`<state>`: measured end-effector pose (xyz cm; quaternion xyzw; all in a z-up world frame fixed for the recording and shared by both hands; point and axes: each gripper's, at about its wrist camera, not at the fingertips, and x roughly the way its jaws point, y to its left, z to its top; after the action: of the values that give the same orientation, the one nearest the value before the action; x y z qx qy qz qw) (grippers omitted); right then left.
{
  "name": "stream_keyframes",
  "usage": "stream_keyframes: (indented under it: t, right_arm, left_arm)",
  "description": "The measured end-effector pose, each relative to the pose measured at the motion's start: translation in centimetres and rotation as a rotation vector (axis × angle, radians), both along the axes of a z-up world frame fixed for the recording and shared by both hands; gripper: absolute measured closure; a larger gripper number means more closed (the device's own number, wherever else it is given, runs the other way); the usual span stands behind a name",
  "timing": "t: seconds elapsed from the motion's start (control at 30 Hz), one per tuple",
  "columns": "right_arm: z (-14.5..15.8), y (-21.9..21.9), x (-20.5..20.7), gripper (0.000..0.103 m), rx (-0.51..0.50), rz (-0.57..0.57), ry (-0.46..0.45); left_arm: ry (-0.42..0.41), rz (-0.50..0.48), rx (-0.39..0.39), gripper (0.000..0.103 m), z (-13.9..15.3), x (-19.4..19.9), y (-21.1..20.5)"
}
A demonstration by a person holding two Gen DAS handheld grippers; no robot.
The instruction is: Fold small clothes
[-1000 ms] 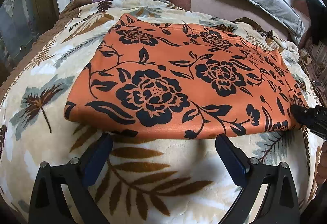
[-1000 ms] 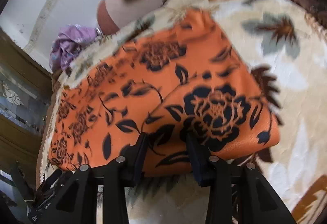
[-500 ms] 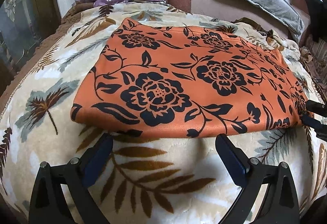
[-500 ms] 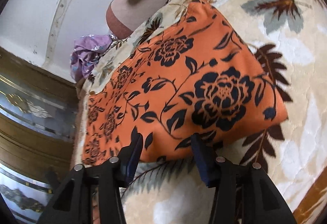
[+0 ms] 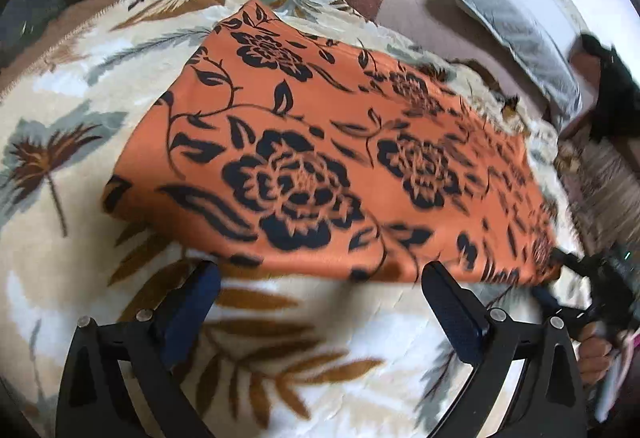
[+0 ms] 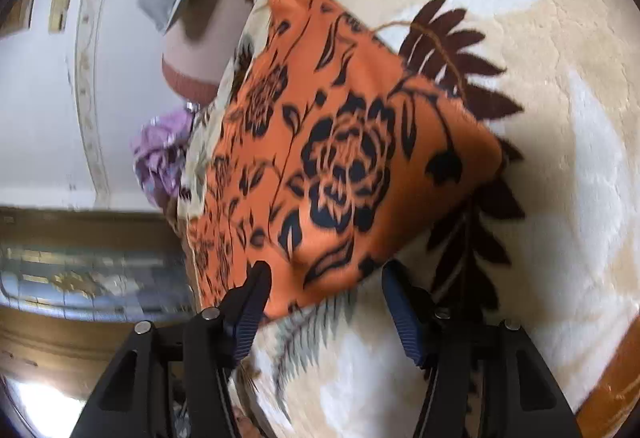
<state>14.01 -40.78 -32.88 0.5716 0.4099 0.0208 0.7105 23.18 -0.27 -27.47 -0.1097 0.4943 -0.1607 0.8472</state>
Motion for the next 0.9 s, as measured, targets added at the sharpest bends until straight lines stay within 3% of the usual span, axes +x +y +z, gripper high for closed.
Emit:
stream_keyframes:
  t: [0.3,0.4,0.53,0.57,0.7,0.77,0.9]
  right_arm:
    - [0.2,-0.8,2.5,0.040,-0.063,-0.072,-0.093]
    - [0.4,-1.0,2.9,0.039,-0.083,-0.072,-0.122]
    - [0.5,-0.4,4.4,0.042,-0.144,-0.072,-0.139]
    - [0.5,-0.2,4.9,0.044,-0.171,-0.074,-0.141]
    - [0.2,0.9,6.5,0.063,-0.245,-0.063,-0.133]
    - [0.3,1.3,7.0,0.064,-0.278,-0.065,-0.136]
    - [0.3,1.4,7.7,0.065,-0.285,-0.067,-0.135]
  left_arm:
    - [-0.005,0.136,-0.195,0.003,-0.3,3.4,1.8]
    - [-0.059,0.146,-0.160,0.009,-0.2,3.4,1.4]
    - [-0.115,0.160,-0.063,0.044,0.0,3.6,1.0]
    - [-0.107,0.167,-0.047,0.048,-0.3,3.9,1.0]
    - [-0.096,0.177,-0.057,0.048,-0.9,4.6,1.3]
    - [-0.098,0.174,-0.048,0.041,-0.9,4.8,1.0]
    - [-0.109,0.175,-0.033,0.040,-0.9,5.1,0.2]
